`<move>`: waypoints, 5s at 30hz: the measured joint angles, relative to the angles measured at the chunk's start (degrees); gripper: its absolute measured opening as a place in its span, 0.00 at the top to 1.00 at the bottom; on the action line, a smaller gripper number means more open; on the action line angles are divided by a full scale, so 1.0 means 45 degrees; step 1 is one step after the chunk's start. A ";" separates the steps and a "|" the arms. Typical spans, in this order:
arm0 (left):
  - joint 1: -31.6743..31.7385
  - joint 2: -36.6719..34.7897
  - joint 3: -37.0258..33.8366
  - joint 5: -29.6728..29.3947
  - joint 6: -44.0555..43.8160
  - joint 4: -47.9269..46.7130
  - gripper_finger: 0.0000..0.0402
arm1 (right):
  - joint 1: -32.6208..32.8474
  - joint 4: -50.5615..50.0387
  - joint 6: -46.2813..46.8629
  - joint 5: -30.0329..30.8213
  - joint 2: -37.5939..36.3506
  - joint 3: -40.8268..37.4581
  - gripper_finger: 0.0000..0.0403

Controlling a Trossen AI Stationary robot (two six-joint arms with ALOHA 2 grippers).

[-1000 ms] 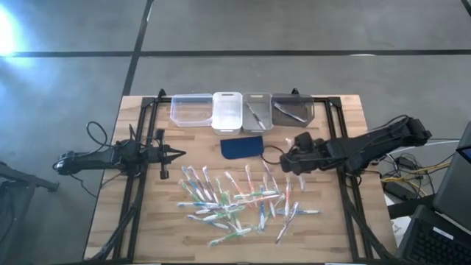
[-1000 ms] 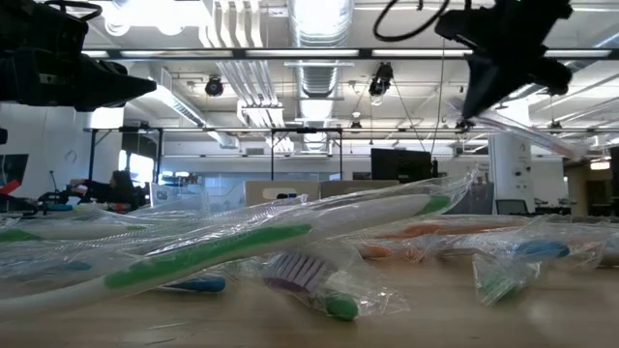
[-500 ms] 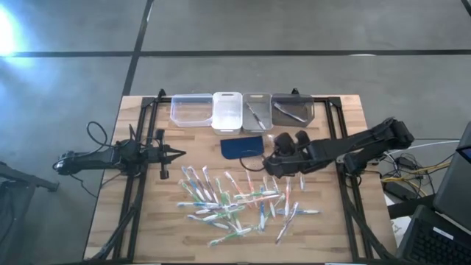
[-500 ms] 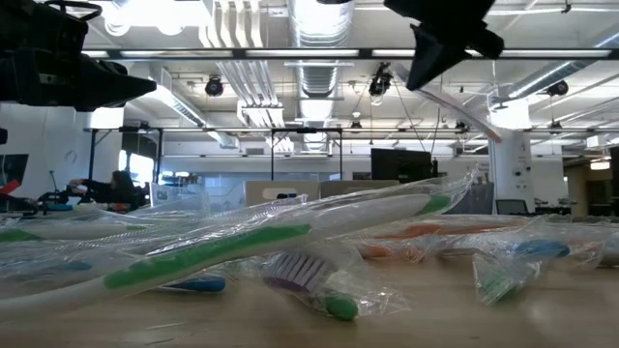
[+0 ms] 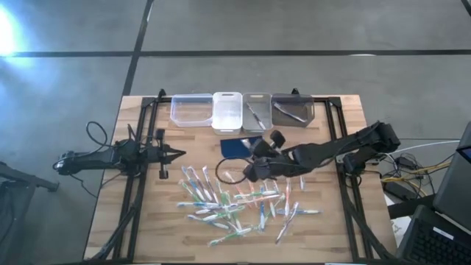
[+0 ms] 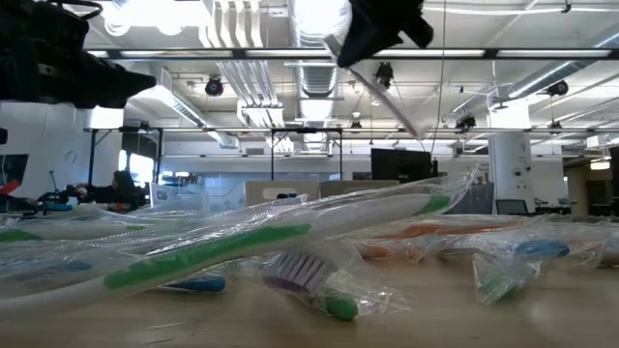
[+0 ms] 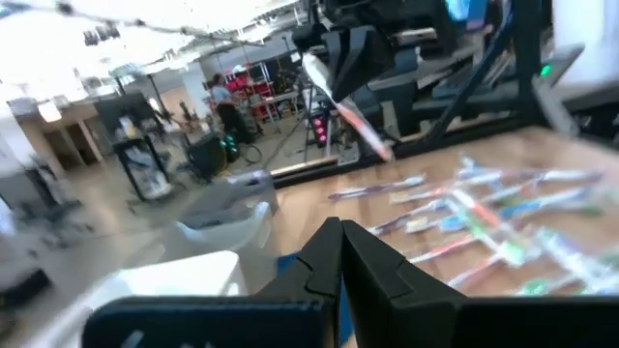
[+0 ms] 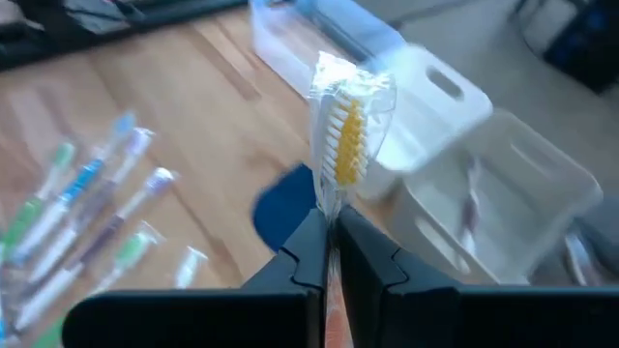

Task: Pick & Place Toothbrushes
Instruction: Put the orange toothbrush into the white bin

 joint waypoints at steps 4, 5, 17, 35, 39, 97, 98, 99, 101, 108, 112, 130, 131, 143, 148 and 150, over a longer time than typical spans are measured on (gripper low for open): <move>0.0000 -0.0006 0.0000 0.0083 -0.1373 0.0560 0.97 | 0.0000 0.2002 -0.1689 -0.0046 0.0027 -0.0108 0.98; 0.0000 -0.0008 0.0000 0.0083 -0.1646 0.0767 0.97 | 0.0000 0.2553 -0.2087 -0.0050 0.0017 -0.0175 0.97; -0.0005 0.1148 0.0010 0.0472 -0.2583 0.4739 0.97 | 0.0005 0.7794 -0.6741 -0.1866 0.0011 -0.0627 0.97; -0.0015 0.6298 0.1836 0.0885 -0.2576 0.6509 0.96 | -0.0019 0.9658 -0.8813 -0.2810 0.0007 -0.0627 0.97; -0.0015 0.7600 0.2463 0.1052 -0.2559 0.6521 0.88 | -0.0019 0.9811 -0.9042 -0.2922 0.0007 -0.0627 0.97; -0.0015 1.4251 0.7378 0.2400 -0.0952 0.8392 0.68 | -0.0200 1.3029 -1.0502 -0.4004 0.0007 -0.0636 0.97; -0.0015 1.4251 0.7378 0.2422 -0.0874 0.8458 0.69 | -0.0209 1.3029 -1.0507 -0.4004 0.0007 -0.0636 0.97; -0.0015 1.4251 0.7378 0.2428 -0.0855 0.8468 0.70 | -0.0211 1.3029 -1.0497 -0.4007 0.0007 -0.0636 0.98; -0.0015 1.4251 0.7378 0.2434 -0.0851 0.8478 0.72 | -0.0223 1.3025 -1.0506 -0.4009 0.0007 -0.0636 0.97; -0.0015 1.4251 0.7372 0.2481 -0.0825 0.8490 0.85 | -0.0233 1.3015 -1.0526 -0.4006 0.0007 -0.0636 0.97; -0.0015 1.4251 0.7368 0.2718 -0.0829 0.8490 0.87 | -0.0228 1.3010 -1.0482 -0.4024 0.0007 -0.0636 0.97; -0.0015 1.4256 0.7354 0.2721 -0.0911 0.8505 0.86 | -0.0223 1.0456 -0.9428 -0.3854 -0.0984 -0.0636 0.72; -0.0011 1.4256 0.7354 0.2721 -0.0927 0.8500 0.86 | -0.0223 0.9890 -0.9261 -0.3850 -0.1126 -0.0636 0.70; 0.0090 1.4251 0.7629 -0.0115 -0.2072 0.7504 0.86 | -0.0219 -0.2252 -0.1933 0.0783 -0.3019 -0.0740 0.57; 0.0625 1.4371 0.9393 -0.1609 -0.2737 0.3473 0.86 | -0.0219 -0.8171 0.4257 0.2113 -0.3401 -0.0910 0.57; 0.0918 1.4555 1.0295 -0.2170 -0.3187 0.1773 0.86 | -0.0219 -1.0155 0.6749 0.2111 -0.3466 -0.1029 0.58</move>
